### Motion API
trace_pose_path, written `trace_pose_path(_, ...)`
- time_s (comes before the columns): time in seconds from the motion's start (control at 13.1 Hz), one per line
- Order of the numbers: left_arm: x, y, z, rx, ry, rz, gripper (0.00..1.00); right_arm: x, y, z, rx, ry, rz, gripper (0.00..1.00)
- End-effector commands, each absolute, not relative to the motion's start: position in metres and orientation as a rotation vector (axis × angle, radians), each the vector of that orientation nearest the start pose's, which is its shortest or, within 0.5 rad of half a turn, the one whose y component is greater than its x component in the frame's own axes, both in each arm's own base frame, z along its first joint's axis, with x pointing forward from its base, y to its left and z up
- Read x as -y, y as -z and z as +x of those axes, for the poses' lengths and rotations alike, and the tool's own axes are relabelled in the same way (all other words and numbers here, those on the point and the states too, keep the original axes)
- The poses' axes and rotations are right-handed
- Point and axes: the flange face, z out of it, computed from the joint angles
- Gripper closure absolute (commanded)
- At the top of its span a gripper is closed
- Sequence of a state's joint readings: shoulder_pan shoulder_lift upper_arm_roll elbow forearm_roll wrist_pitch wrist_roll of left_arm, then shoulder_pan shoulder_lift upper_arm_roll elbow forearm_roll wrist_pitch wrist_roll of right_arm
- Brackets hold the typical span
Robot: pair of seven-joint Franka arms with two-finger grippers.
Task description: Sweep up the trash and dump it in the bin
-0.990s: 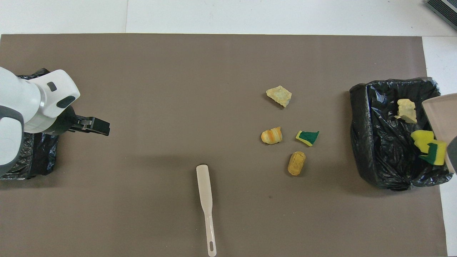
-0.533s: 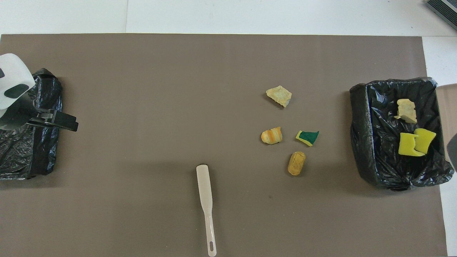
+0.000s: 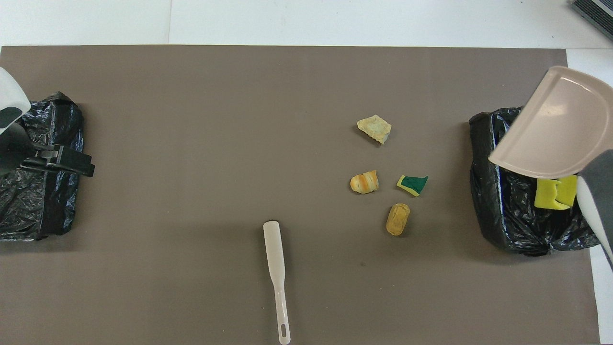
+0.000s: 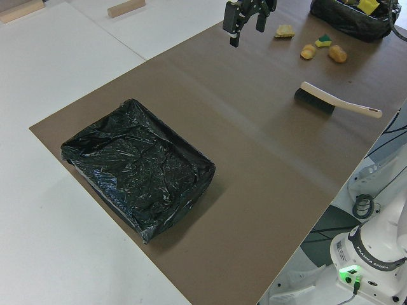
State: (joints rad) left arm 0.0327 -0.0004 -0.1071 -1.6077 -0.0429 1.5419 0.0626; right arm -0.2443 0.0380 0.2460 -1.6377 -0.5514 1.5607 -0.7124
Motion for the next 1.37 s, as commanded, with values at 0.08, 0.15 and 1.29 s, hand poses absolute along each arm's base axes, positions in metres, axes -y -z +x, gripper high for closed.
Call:
trace_pose_path(0.08, 0.042, -0.617, 0.546, -0.183, -0.095, -3.157, 0.0, -0.031, -0.577, 0.563, 0.822, -0.297, -3.377, 1.0)
trace_pose_path(0.15, 0.042, -0.618, 0.546, -0.183, -0.09, -3.157, 0.0, -0.055, -0.568, 0.564, 0.648, -0.248, -3.371, 1.0)
trace_pose_path(1.29, 0.04, -0.629, 0.541, -0.186, -0.056, -3.16, 0.0, -0.438, -0.378, 0.574, -0.089, -0.022, -3.023, 1.0)
